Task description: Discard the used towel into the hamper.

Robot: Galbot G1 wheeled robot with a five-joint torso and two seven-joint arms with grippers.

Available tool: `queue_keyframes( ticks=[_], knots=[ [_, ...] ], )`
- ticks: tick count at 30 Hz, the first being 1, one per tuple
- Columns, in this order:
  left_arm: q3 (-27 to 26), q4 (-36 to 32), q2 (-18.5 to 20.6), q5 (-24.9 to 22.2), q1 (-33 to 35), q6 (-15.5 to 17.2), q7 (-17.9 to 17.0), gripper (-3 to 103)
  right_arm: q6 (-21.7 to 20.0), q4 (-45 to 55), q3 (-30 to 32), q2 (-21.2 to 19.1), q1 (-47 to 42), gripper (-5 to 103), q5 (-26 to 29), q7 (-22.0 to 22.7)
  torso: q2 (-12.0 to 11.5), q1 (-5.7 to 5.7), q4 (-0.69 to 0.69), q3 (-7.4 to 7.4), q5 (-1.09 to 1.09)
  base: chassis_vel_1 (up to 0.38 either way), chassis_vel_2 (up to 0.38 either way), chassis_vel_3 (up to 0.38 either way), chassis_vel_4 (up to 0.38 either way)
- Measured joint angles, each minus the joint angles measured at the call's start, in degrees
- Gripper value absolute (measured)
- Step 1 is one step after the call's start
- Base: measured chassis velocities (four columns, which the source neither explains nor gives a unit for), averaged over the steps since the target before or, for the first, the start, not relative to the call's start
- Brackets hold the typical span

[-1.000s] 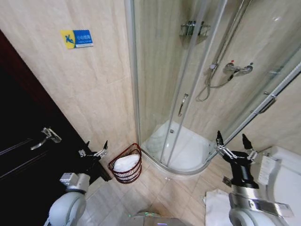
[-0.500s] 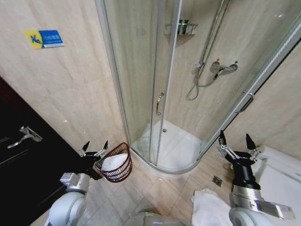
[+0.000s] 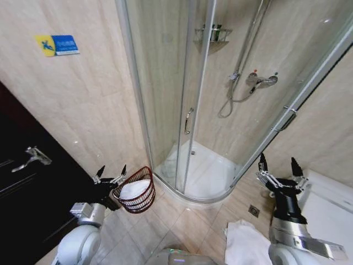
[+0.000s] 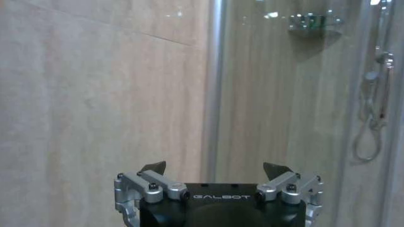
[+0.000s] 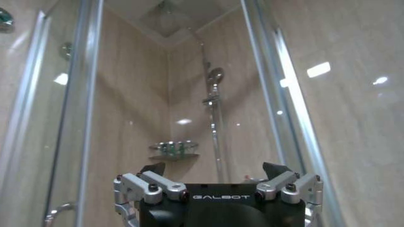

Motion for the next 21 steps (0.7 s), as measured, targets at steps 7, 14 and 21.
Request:
queue_keyframes(
  ticks=[7, 14, 21],
  knots=[
    [0.00, 0.00, -0.01, 0.00, 0.00, 0.00, 0.00, 100, -0.02, -0.06, 0.04, -0.01, -0.10, 100, 0.15, 0.12, 0.00, -0.01, 0.00, 0.00, -0.01, -0.078, -0.066, -0.085, -0.073],
    [0.00, 0.00, 0.00, 0.00, -0.01, 0.00, 0.00, 100, 0.22, -0.20, -0.09, 0.13, -0.09, 100, 0.34, 0.16, 0.00, -0.01, -0.02, 0.00, 0.00, -0.091, -0.098, -0.119, -0.101],
    [0.00, 0.00, 0.00, 0.00, 0.00, 0.00, 0.00, 100, 0.33, -0.38, -0.09, 0.33, -0.24, 100, 0.33, 0.16, 0.00, 0.00, 0.02, 0.00, 0.00, -0.028, -0.023, -0.015, -0.012]
  ],
)
